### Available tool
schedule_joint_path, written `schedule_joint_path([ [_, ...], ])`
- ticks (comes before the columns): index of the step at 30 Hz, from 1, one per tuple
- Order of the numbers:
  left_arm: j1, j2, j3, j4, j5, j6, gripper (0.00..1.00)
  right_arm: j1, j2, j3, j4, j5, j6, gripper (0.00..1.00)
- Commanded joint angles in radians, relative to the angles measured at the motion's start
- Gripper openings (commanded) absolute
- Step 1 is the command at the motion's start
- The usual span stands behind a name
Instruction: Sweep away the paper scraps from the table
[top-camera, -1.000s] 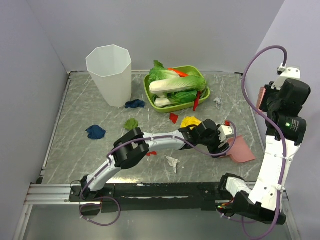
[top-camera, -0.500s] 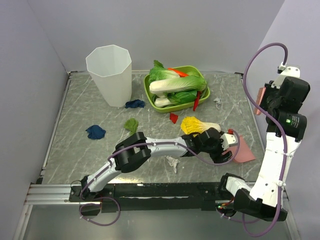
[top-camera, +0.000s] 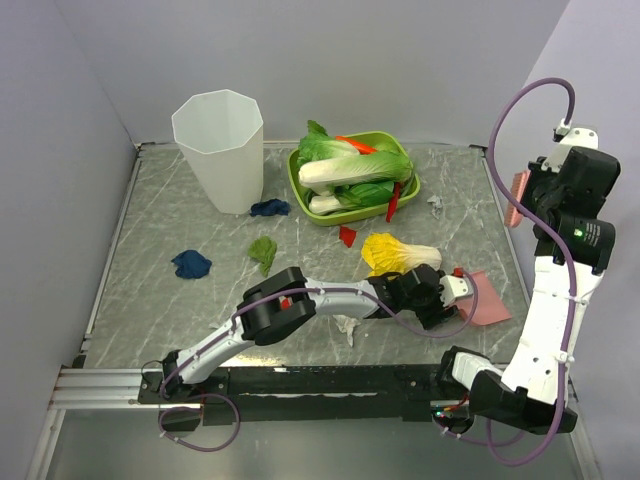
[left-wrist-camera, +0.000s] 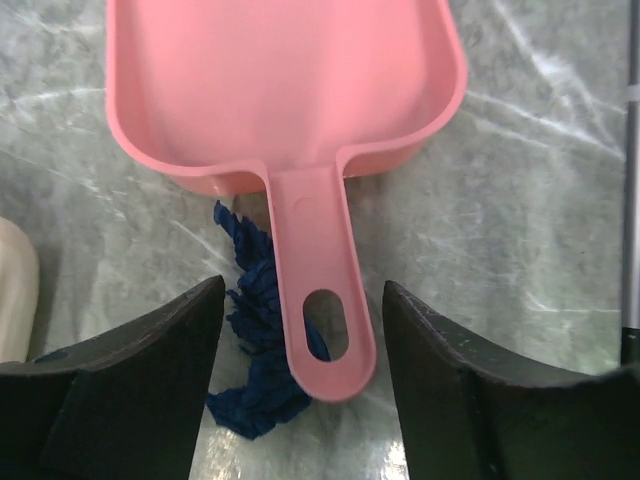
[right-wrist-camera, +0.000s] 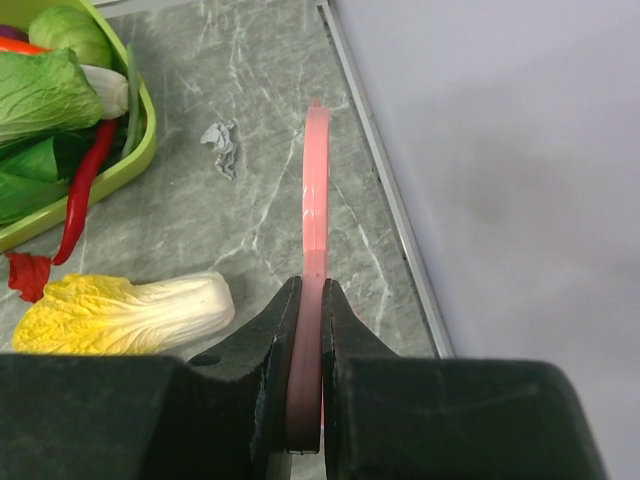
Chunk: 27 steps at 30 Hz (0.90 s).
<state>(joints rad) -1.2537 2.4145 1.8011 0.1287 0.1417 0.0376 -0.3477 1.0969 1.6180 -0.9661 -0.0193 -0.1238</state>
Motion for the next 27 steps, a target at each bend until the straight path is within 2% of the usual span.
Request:
schedule_joint_path([
  [1, -0.006, 0.018, 0.073, 0.032, -0.008, 0.008, 0.66, -0.008, -0.006, 0.028, 0.021, -0.011, 0.01, 0.0],
  [16, -0.006, 0.029, 0.127, 0.009, 0.012, 0.008, 0.53, -0.008, -0.015, -0.004, 0.021, -0.024, 0.01, 0.0],
  [27, -0.006, 0.032, 0.119, -0.006, 0.013, 0.016, 0.57, -0.008, -0.02, -0.003, 0.021, -0.025, 0.007, 0.0],
])
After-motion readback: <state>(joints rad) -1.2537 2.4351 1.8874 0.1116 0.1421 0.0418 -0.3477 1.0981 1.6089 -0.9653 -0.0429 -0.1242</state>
